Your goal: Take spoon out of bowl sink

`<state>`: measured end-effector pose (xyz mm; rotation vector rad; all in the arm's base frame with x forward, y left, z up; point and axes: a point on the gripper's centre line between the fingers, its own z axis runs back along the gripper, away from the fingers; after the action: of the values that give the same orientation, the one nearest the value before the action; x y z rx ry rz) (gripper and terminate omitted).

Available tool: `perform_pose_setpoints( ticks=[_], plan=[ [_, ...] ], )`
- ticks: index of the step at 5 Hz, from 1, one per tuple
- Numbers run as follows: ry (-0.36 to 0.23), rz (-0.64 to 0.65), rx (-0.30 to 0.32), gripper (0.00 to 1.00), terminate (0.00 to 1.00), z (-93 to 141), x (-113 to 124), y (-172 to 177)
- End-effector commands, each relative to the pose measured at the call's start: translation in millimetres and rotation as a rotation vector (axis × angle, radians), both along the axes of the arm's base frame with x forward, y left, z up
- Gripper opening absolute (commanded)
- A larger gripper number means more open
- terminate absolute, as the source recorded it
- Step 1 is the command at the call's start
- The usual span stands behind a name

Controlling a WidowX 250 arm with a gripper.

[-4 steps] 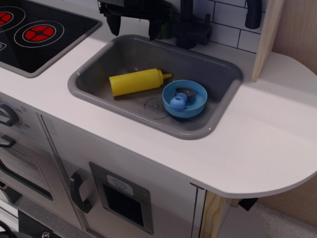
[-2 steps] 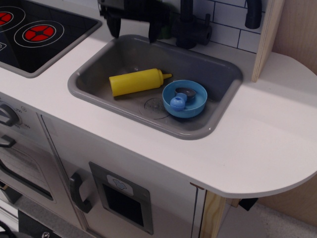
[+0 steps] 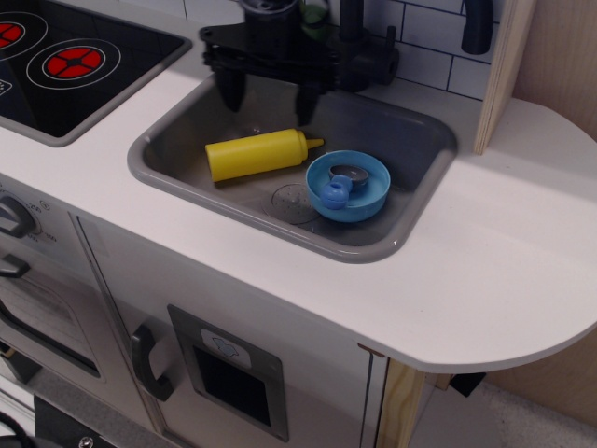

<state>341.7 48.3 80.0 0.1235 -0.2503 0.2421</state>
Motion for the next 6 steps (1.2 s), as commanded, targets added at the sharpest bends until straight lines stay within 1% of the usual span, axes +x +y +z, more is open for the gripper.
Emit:
perform_pose_setpoints(
  ticks=[1,3,5,6],
  plan=[
    [0.062,0.000,-0.054,1.00,0.00,1,7,-27],
    [0.118,0.073,-0.082,1.00,0.00,-27,15,-37],
    [0.182,0.097,-0.074,1.00,0.00,-51,15,-40],
    [0.188,0.090,-0.074,1.00,0.00,-56,15,-44]
  ],
)
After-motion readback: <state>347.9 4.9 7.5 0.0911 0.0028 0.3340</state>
